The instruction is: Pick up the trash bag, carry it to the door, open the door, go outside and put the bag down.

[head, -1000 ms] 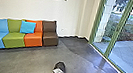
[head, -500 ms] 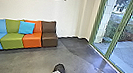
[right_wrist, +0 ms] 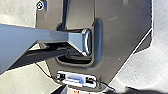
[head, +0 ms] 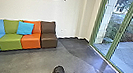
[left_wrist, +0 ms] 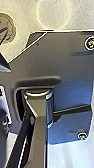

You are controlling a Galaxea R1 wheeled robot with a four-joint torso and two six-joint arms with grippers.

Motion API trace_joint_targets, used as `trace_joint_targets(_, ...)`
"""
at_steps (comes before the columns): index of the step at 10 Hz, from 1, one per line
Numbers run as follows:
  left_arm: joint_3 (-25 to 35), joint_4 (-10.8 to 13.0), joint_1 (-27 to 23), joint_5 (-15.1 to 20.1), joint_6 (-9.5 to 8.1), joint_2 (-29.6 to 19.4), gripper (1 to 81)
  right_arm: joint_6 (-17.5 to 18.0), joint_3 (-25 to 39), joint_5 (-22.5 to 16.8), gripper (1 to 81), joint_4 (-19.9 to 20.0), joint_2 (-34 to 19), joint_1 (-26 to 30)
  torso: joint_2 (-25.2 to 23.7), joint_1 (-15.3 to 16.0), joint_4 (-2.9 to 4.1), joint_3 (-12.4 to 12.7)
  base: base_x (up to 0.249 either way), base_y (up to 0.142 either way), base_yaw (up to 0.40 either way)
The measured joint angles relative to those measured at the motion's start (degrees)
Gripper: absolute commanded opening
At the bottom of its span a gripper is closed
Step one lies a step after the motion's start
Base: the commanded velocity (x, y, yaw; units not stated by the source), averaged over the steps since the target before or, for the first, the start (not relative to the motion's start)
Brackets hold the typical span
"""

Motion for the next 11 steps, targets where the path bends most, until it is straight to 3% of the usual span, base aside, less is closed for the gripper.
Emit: trace_joint_targets(11,0.0,0.0,0.0,-0.04,0.0,0.01,81.1,-0.18,-0.22,0.02,81.1,-0.13,1.63,-0.02,0.0,0.0,0.0,0.0,0.134,0.0,0.0)
